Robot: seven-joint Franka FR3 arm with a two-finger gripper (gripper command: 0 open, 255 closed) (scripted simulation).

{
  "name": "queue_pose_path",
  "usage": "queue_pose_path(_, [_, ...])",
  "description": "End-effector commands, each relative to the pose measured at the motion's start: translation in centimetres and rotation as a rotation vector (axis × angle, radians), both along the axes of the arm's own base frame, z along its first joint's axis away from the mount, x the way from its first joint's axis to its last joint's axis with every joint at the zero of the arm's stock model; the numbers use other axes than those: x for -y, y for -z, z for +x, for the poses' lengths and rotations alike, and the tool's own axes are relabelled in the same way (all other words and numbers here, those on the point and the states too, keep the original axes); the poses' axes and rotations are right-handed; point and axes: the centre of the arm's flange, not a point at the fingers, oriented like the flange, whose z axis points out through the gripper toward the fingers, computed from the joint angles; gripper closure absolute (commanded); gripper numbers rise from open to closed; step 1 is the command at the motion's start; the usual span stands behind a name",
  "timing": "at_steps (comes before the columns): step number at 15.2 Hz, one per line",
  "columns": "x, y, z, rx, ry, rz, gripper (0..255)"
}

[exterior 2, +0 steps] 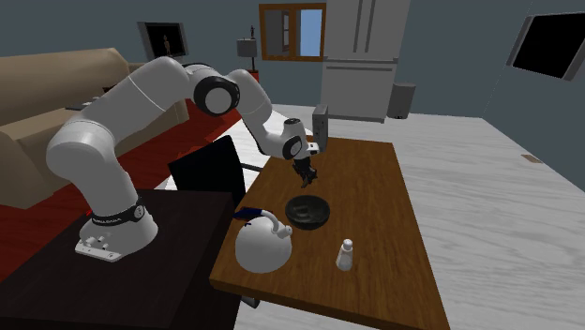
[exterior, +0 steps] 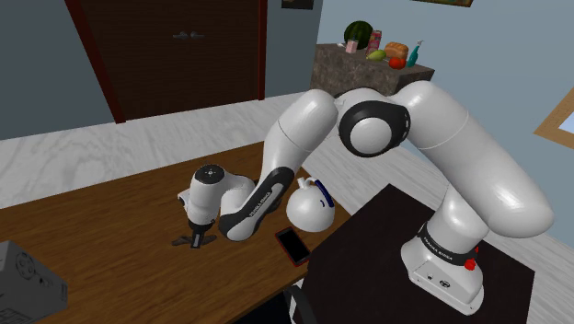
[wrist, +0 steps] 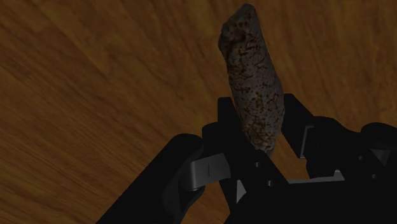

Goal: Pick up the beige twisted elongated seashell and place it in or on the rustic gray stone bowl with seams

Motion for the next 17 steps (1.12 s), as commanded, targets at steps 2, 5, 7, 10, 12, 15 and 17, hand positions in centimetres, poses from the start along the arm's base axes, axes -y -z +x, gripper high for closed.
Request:
queue_pose_path(2, [0.0, 0.0, 0.0, 0.000, 0.000, 0.000, 255])
queue_pose_path(5, [0.0, -1.6, 0.0, 0.000, 0.000, 0.000, 255])
queue_pose_path(7, [0.0, -2.6, 0.0, 0.000, 0.000, 0.000, 255])
queue_pose_path(10, [0.0, -4.2, 0.0, 0.000, 0.000, 0.000, 255])
queue_pose_path(12, [0.0, -5.3, 0.0, 0.000, 0.000, 0.000, 255])
queue_pose_path(15, [0.0, -6.9, 0.0, 0.000, 0.000, 0.000, 255])
queue_pose_path(17, [0.0, -7.9, 0.0, 0.000, 0.000, 0.000, 255])
